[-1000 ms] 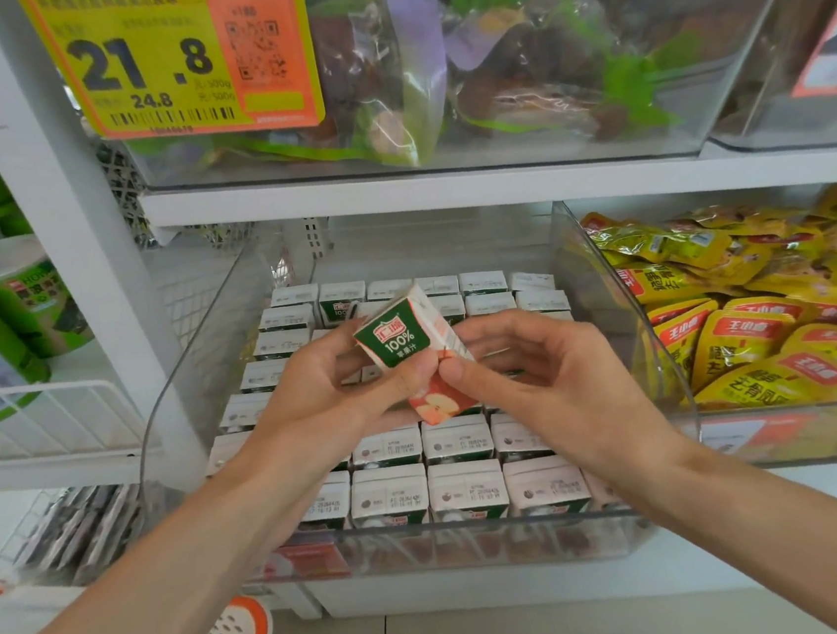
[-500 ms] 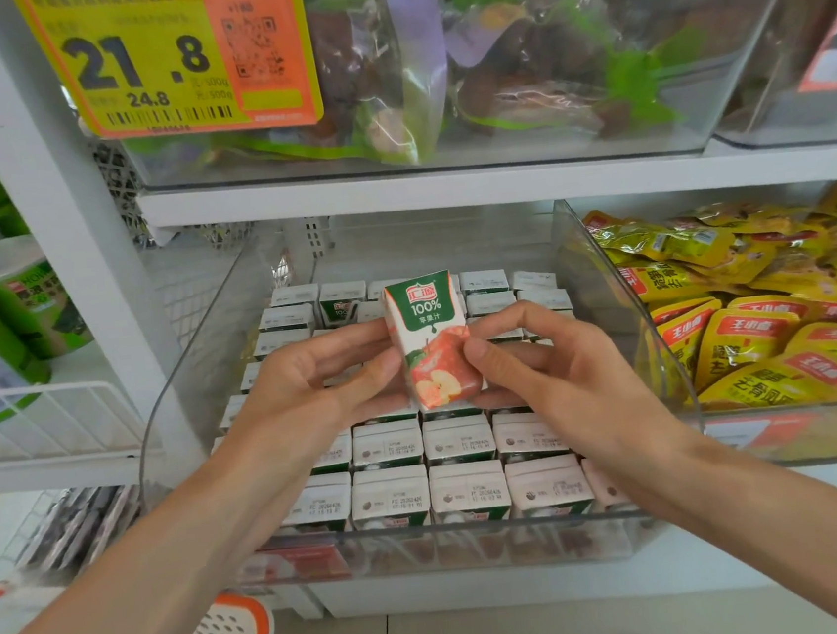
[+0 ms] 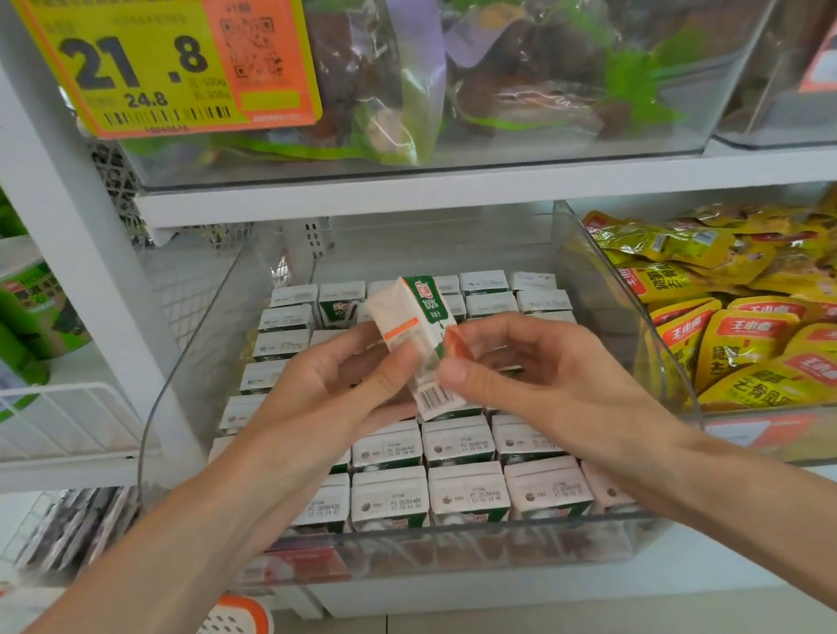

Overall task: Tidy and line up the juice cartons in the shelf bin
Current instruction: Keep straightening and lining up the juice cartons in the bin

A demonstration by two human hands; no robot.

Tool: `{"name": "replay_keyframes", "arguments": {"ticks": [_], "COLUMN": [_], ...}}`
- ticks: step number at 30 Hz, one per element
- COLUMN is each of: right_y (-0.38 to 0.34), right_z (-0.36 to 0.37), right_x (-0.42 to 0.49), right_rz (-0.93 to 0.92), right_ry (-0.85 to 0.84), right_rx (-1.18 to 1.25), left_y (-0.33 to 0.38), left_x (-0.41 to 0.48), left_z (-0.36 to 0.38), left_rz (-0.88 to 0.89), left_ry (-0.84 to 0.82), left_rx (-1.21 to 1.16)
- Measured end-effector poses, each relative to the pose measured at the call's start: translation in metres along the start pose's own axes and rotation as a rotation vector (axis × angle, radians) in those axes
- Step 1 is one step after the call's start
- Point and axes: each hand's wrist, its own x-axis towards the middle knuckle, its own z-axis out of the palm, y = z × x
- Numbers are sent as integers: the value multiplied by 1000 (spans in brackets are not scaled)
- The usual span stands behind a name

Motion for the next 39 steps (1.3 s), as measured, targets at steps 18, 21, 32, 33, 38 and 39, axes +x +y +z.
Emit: {"name": "replay_keyframes", "arguments": {"ticks": [18, 21, 32, 33, 38, 39], "right_y": [-1, 1, 7, 8, 9, 9], "right_z": [1, 2, 0, -1, 1, 1], "right_x": [-1, -2, -2, -1, -1, 0], "right_rz": [-57, -96, -301, -325, -400, -417], "right_ry": [20, 23, 58, 62, 83, 85], "right_rx": [-42, -109, -225, -239, -261, -261], "left_y": [7, 6, 8, 8, 8, 8], "left_x": [-2, -1, -3, -3, -4, -5], "left_z": [7, 9, 8, 7, 9, 10], "left_rz": [25, 34, 289, 306, 345, 351], "left_ry": [152, 154, 117, 99, 68, 73], "left_rx": [-48, -10, 312, 329, 446, 457]}}
